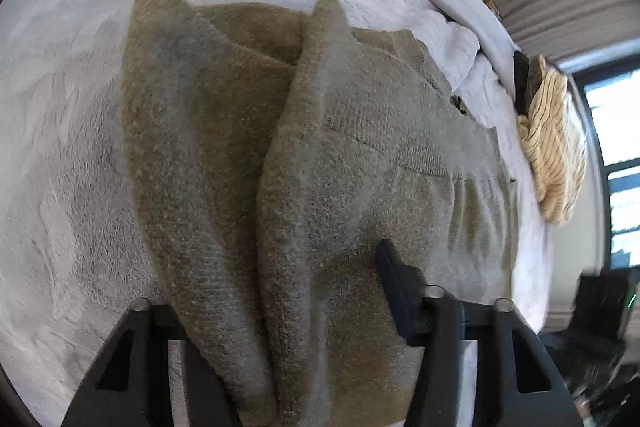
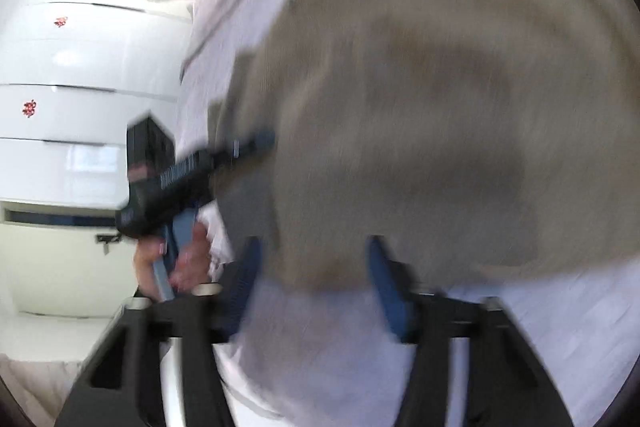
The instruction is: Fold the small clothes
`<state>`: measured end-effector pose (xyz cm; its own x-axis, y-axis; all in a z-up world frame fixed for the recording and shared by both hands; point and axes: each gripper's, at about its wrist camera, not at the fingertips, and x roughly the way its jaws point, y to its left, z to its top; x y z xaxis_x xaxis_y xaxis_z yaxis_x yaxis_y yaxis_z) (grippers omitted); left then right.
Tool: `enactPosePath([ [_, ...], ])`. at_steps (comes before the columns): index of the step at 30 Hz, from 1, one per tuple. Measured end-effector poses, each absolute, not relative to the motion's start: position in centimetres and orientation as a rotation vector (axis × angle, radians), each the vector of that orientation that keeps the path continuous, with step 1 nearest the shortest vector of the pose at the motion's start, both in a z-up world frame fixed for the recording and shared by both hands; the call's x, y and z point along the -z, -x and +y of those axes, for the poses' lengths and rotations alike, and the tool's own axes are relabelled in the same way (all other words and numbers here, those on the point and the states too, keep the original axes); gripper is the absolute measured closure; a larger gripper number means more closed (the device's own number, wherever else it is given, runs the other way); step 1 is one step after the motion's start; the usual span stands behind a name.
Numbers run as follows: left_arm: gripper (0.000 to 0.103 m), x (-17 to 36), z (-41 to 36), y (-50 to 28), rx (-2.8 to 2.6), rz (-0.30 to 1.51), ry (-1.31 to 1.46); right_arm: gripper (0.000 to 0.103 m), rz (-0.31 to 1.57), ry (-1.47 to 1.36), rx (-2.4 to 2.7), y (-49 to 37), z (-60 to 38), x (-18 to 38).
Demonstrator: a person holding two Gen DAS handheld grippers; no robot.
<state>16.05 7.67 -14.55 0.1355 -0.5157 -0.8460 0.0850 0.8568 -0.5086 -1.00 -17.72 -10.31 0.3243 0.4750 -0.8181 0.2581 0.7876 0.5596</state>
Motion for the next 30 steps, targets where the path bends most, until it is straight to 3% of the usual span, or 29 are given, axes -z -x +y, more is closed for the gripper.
enactPosePath([
  [2,0.086,14.2,7.4,-16.0,0.443,1.369,0.339,0.093,1.244,-0.654,-0.12,-0.9,-18.3,10.8],
  [9,0.088,10.8,7.4,-15.3,0.526,1.293,0.439,0.095,1.339,-0.517,-0.067,-5.8,-15.4,16.6],
  [18,0.088,2.8,-3.1,-15.7,0.741,1.18,0.337,0.095,1.273,-0.723,-0.148,-3.6,-20.3,13.9],
  [22,0.088,1.0,-11.2,-15.2,0.79,1.144,0.147,0.095,1.179,-0.8,-0.127,-0.6,-24.8,11.1],
  [30,0.081,7.1,-25.3,-11.7,0.72,1.191,-0.27,0.091,1.109,-1.007,0.006,4.4,-34.2,12.6],
])
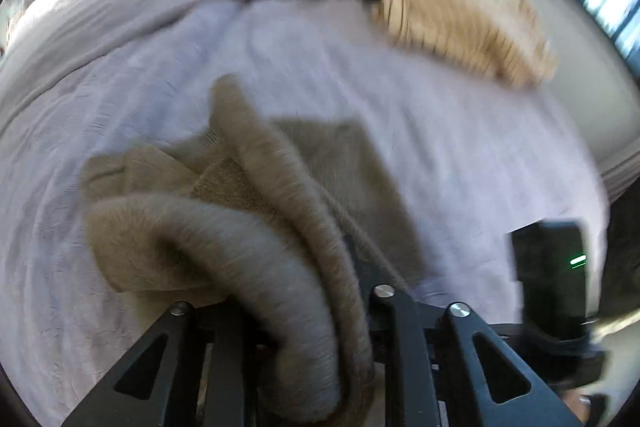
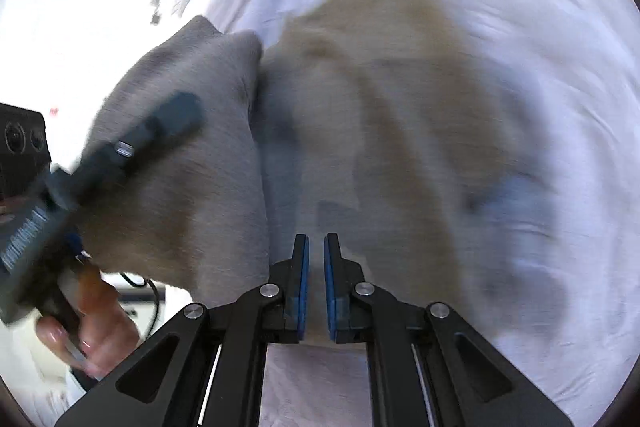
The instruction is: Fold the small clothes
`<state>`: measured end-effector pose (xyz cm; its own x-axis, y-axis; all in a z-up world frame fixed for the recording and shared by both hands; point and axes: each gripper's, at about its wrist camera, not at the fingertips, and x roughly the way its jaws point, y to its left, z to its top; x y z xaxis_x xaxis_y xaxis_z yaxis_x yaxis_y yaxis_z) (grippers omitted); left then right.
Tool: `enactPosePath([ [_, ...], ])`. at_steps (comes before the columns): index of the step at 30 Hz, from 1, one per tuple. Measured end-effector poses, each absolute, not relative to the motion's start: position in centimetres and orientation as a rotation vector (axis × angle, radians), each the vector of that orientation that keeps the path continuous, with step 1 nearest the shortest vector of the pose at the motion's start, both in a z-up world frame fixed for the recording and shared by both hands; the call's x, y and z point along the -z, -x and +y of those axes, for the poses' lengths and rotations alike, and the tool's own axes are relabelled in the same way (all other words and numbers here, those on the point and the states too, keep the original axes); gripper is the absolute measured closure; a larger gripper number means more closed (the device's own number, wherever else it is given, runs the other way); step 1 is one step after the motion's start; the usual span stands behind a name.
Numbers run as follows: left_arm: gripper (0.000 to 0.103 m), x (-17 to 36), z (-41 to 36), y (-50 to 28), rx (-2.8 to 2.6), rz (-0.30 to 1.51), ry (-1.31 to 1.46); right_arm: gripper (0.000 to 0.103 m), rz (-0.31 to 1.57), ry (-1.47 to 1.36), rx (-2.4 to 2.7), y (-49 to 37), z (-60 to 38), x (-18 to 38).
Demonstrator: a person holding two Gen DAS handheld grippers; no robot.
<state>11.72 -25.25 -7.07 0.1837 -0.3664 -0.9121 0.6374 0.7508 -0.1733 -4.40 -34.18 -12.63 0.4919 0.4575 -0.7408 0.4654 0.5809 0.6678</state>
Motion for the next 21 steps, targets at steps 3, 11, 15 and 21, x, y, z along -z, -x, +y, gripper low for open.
enactPosePath([
  [3,0.065,8.1,-26.6,-10.3,0.687,1.169,-0.334,0.092,1.089,-1.103,-0.011,5.4,-35.1,14.1],
  [11,0.036,3.1,-27.3,-7.5,0.84,1.005,-0.324,0.094,1.069,-1.146,-0.036,6.0,-36.3,14.3],
  [15,0.036,1.2,-25.1,-8.9,0.834,0.979,-0.181,0.094,1.014,-1.202,-0.042,6.2,-37.0,14.4],
  [21,0.036,3.2,-19.8,-11.5,0.629,1.012,-0.174,0.071,0.879,-1.373,-0.067,7.6,-39.5,14.2],
])
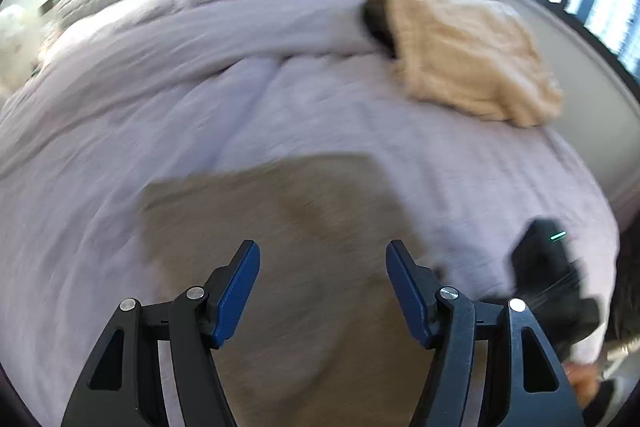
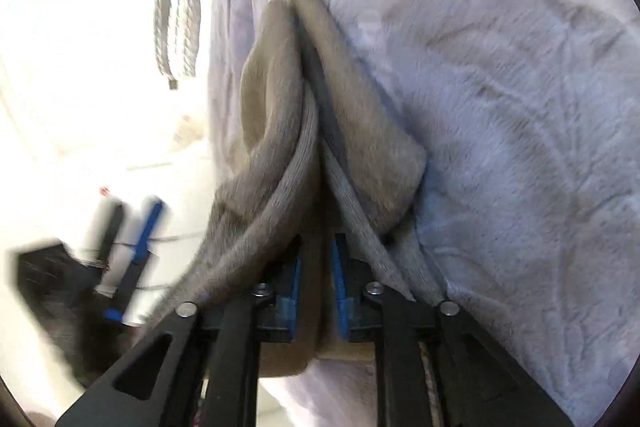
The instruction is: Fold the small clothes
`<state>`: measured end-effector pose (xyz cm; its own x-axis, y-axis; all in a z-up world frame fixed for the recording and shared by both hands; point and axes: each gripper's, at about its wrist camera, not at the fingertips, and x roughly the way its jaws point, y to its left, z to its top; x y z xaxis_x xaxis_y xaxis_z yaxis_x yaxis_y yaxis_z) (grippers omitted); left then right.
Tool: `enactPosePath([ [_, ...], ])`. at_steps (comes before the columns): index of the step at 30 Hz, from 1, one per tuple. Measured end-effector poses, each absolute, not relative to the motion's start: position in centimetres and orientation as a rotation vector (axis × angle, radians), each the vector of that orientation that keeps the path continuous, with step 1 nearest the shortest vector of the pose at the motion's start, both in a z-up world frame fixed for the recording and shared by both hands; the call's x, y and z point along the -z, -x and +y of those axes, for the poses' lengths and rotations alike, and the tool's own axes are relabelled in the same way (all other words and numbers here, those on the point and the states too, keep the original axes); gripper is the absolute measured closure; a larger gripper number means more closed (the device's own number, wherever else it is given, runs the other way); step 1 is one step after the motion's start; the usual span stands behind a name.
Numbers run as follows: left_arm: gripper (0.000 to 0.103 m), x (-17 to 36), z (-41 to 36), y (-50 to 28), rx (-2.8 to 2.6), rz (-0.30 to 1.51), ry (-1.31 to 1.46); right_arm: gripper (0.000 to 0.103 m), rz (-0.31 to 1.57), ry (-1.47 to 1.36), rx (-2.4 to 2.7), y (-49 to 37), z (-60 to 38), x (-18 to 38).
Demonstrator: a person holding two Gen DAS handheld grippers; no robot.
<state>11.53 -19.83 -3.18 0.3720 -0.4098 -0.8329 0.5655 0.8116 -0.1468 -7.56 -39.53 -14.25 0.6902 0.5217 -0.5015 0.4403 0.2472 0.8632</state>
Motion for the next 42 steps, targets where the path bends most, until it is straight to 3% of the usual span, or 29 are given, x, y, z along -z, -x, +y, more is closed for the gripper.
enactPosePath([
  [2,0.036,5.2,-17.3,-12.4,0.555,1.089,-0.142,0.053,0.82,-1.43,-0.069,7.9,-39.6,14.5],
  [7,0.036,9.0,-12.5,-12.5,0.433,1.195,-0.091,0.047,0.707,-1.582,-0.137,7.8,-41.1,15.0],
  [12,0.036,10.5,-10.3,-11.9,0.416,1.228,-0.001,0.038,0.811,-1.504,-0.168,4.7,-41.5,14.2],
  [14,0.036,10.5,-10.5,-11.9,0.413,1.227,-0.011,0.039,0.912,-1.388,-0.125,3.0,-41.1,13.4],
  [16,0.036,9.9,-11.1,-12.0,0.401,1.211,-0.034,0.074,1.023,-1.22,-0.087,1.4,-41.0,12.1],
  [17,0.036,9.6,-11.1,-12.0,0.396,1.197,-0.043,0.082,1.04,-1.162,-0.086,1.1,-40.4,11.5],
  [20,0.036,8.5,-11.3,-12.2,0.404,1.151,-0.047,0.083,1.006,-1.017,-0.11,0.9,-39.8,8.1],
  [25,0.036,10.5,-11.9,-12.3,0.413,1.188,-0.079,0.083,1.087,-0.914,-0.019,2.6,-40.3,8.9],
  [27,0.018,11.1,-11.7,-12.3,0.394,1.19,-0.077,0.083,1.141,-0.869,0.031,2.9,-40.4,10.5],
  [31,0.018,10.9,-10.8,-12.0,0.398,1.191,-0.081,0.081,1.119,-0.938,0.051,4.6,-40.7,11.2],
  [33,0.018,10.6,-10.5,-11.9,0.394,1.194,-0.095,0.075,1.134,-0.927,0.073,6.8,-41.1,10.7],
  [42,0.018,9.5,-9.9,-10.2,0.482,1.272,-0.004,0.072,1.112,-0.711,0.054,10.4,-38.1,3.9],
])
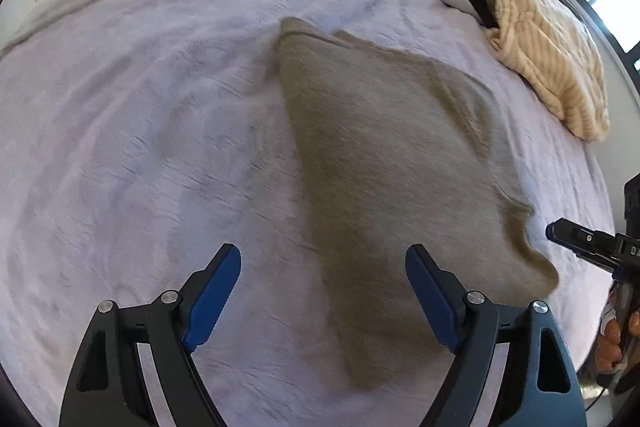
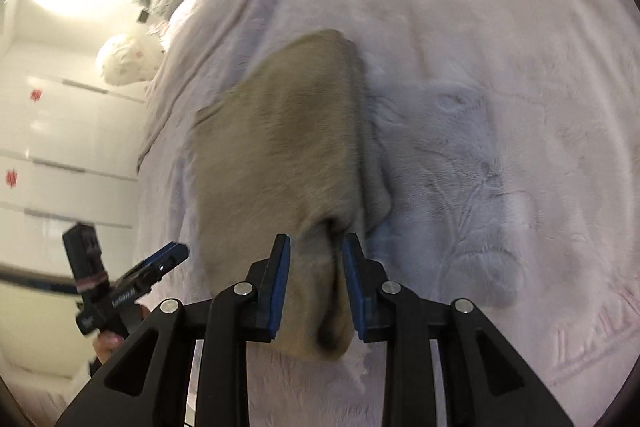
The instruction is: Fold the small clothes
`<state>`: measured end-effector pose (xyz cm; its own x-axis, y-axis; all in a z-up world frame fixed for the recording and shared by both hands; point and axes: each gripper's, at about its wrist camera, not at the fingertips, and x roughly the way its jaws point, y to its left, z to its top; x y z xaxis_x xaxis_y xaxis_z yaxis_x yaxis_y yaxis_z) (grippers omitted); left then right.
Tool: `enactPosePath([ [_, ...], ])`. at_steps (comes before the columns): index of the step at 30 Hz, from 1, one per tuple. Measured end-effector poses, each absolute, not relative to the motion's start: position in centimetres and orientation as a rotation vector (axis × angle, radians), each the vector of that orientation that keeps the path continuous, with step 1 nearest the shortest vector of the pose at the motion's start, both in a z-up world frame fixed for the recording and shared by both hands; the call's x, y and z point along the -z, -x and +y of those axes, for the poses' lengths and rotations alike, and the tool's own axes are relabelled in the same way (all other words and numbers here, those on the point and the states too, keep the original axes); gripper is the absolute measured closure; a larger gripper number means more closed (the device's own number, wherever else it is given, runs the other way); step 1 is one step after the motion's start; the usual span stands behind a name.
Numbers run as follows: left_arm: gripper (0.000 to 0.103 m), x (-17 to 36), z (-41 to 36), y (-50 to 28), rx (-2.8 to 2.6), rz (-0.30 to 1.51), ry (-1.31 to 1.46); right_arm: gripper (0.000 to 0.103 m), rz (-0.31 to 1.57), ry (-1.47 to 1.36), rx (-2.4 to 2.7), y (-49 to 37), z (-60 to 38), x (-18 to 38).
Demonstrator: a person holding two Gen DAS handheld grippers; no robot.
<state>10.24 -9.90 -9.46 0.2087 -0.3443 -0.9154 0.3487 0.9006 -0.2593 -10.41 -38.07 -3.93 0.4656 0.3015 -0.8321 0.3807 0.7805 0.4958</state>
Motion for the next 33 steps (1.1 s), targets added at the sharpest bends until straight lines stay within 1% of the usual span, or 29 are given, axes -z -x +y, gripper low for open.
enactPosePath([
  [4,0.018,11.7,-11.5,-8.4,0.496,1.32,-0.098,0.075,1.115,-0.625,0.011,9.0,-35.4,2.3],
  [7,0.017,13.9,-11.7,-6.4,0.491,1.331,-0.194,0.075,1.178,-0.547,0.021,8.4,-33.8,3.2],
  [11,0.017,14.1,-10.8,-5.2,0.515,1.32,-0.168,0.075,1.247,-0.492,0.05,8.4,-33.2,4.6],
  [13,0.017,14.3,-10.6,-5.3,0.514,1.336,-0.146,0.079,1.281,-0.484,0.079,8.6,-33.5,5.7],
  [14,0.017,14.3,-10.6,-5.4,0.513,1.341,-0.142,0.085,1.297,-0.477,0.095,8.6,-33.7,6.2],
  [15,0.017,14.3,-10.6,-5.4,0.513,1.342,-0.143,0.088,1.312,-0.469,0.106,8.7,-33.9,6.8],
  [17,0.017,14.3,-10.8,-5.3,0.508,1.34,-0.148,0.089,1.333,-0.436,0.143,9.0,-34.2,7.8],
  [18,0.017,14.4,-11.0,-5.3,0.509,1.34,-0.146,0.084,1.349,-0.424,0.166,9.2,-34.5,8.3],
  [21,0.017,14.3,-11.0,-5.6,0.506,1.346,-0.139,0.08,1.34,-0.583,0.172,10.4,-36.4,9.6],
  [23,0.017,14.3,-10.8,-5.7,0.504,1.35,-0.132,0.079,1.327,-0.636,0.171,11.0,-37.1,9.6],
  [25,0.017,14.3,-10.7,-5.7,0.502,1.355,-0.131,0.079,1.325,-0.635,0.174,11.5,-37.1,9.3],
  [27,0.017,14.2,-10.8,-5.9,0.498,1.361,-0.131,0.075,1.328,-0.622,0.179,11.7,-37.0,8.9],
  [28,0.017,14.1,-10.7,-5.9,0.495,1.364,-0.129,0.074,1.324,-0.622,0.183,11.6,-36.9,8.5],
  [31,0.017,13.6,-10.5,-6.0,0.482,1.371,-0.124,0.069,1.283,-0.634,0.201,12.0,-37.3,7.1],
  [32,0.017,13.5,-10.5,-6.0,0.476,1.37,-0.125,0.066,1.264,-0.637,0.206,12.2,-37.6,6.6],
  [33,0.017,13.2,-10.4,-6.1,0.468,1.367,-0.131,0.06,1.24,-0.642,0.214,12.4,-37.9,5.9],
])
